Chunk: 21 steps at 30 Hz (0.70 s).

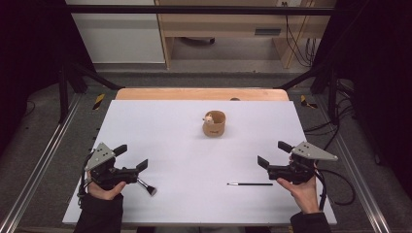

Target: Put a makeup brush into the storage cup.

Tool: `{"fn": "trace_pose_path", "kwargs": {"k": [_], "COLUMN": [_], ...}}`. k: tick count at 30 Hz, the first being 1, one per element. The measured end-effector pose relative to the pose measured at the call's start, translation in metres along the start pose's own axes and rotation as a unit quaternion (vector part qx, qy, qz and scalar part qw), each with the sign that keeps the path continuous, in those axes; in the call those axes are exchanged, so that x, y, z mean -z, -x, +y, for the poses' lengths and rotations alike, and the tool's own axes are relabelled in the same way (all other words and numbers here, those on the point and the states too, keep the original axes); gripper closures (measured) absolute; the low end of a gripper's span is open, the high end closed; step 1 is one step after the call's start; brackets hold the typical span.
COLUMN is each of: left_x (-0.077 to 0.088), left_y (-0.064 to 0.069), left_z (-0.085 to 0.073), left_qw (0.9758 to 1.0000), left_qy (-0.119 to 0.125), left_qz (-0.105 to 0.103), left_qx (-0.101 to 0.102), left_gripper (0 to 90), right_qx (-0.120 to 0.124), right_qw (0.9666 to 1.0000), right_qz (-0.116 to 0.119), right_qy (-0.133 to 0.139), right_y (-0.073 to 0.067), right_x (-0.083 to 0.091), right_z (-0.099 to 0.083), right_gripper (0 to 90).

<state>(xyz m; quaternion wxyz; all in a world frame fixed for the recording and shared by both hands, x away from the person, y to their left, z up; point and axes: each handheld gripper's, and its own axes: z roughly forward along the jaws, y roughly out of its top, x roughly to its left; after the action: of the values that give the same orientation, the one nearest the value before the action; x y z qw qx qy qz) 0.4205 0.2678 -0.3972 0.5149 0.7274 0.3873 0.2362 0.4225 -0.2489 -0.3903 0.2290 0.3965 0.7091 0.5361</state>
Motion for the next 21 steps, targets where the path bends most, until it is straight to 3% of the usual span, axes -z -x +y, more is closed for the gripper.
{"fn": "trace_pose_path", "kwargs": {"k": [11,12,21], "left_x": [0.003,0.003,0.001], "left_y": [-0.004,-0.004,-0.001], "left_z": [-0.008,-0.009,-0.010], "left_qw": [0.9999,0.9999,0.9998], "left_qy": [-0.011,-0.010,-0.014], "left_qz": [0.010,0.011,0.011], "left_qx": [0.000,0.002,-0.001], "left_gripper": [5.6,5.6,5.6], "right_qx": [0.003,0.012,0.020], "right_qw": [0.9999,0.9997,0.9983], "right_qz": [-0.001,-0.001,-0.001], "right_qy": [-0.013,-0.022,-0.055], "right_y": [-0.001,-0.001,-0.005], "right_x": [0.001,0.001,-0.008], "right_z": [0.000,-0.001,-0.010], "right_gripper": [6.9,7.2,7.5]}}
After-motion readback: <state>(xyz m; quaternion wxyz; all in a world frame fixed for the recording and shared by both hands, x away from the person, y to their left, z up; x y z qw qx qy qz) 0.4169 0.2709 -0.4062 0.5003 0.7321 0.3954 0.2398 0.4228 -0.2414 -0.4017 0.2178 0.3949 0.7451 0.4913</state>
